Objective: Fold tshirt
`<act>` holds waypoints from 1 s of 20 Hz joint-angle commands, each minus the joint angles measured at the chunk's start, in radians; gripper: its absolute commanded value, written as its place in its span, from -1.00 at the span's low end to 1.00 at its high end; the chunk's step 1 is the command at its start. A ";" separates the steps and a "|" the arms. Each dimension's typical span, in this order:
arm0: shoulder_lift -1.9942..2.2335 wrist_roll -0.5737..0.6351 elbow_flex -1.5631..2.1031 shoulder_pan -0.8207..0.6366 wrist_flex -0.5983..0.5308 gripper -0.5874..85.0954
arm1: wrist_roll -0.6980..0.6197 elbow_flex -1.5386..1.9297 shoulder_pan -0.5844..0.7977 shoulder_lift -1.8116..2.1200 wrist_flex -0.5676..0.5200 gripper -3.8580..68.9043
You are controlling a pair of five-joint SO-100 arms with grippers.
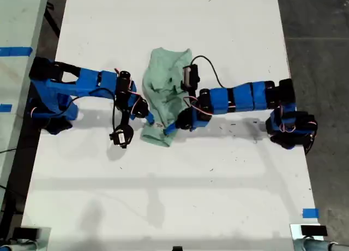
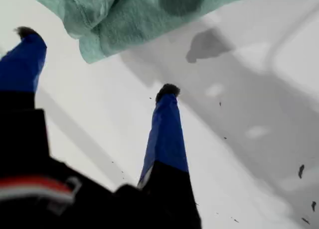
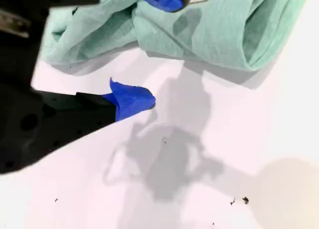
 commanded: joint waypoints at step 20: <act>-0.232 -0.003 -0.749 0.222 0.133 -0.99 | -0.012 -0.318 -0.187 0.092 0.130 -0.95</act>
